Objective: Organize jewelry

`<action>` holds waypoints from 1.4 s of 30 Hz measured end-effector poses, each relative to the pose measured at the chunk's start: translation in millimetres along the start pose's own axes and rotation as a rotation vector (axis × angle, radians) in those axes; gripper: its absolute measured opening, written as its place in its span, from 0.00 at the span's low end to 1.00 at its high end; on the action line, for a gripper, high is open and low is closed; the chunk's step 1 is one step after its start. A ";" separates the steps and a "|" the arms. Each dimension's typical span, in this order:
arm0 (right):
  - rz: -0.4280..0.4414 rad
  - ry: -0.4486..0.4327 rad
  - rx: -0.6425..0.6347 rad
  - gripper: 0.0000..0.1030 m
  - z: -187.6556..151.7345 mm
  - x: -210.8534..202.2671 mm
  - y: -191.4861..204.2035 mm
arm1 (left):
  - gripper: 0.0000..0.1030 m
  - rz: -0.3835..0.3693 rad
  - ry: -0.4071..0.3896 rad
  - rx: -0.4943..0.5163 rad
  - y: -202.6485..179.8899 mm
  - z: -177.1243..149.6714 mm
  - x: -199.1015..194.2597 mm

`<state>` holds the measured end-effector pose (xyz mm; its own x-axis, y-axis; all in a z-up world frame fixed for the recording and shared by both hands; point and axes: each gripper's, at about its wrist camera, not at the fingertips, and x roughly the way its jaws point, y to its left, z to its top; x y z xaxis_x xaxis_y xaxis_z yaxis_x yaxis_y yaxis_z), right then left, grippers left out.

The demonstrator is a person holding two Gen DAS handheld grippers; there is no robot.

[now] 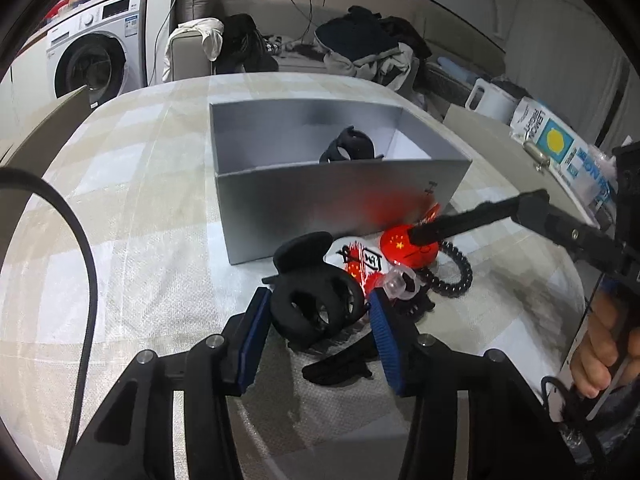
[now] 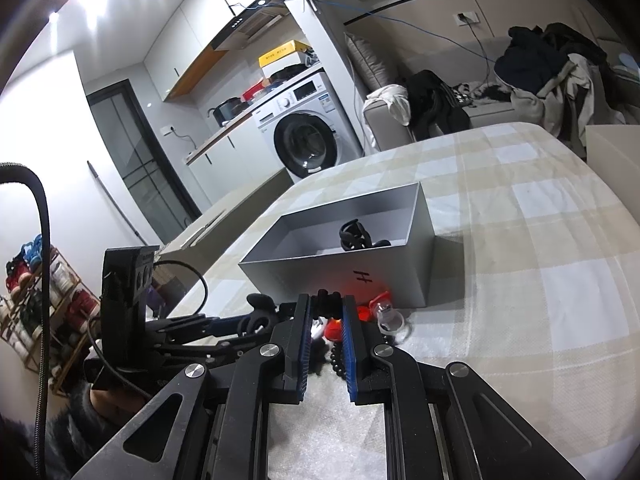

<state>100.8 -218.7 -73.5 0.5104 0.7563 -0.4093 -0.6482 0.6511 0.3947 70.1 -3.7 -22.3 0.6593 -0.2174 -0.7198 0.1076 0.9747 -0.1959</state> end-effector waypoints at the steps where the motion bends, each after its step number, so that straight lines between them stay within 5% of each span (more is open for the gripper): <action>1: 0.002 0.001 0.000 0.13 0.0 0.0 0.0 | 0.42 -0.003 -0.009 0.000 0.0 -0.3 -2.0; 23: 0.010 -0.074 -0.001 0.13 6.7 -11.6 2.5 | 0.42 0.003 -0.206 0.043 -2.1 5.3 -39.3; 42: -0.040 -0.179 0.021 0.13 78.5 -19.9 26.6 | 0.42 0.035 -0.317 0.030 5.1 50.4 -54.2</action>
<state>117.7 -211.4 9.7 0.6290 0.7281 -0.2725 -0.6145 0.6803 0.3995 72.4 15.6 49.3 0.8615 -0.1612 -0.4816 0.0994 0.9835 -0.1514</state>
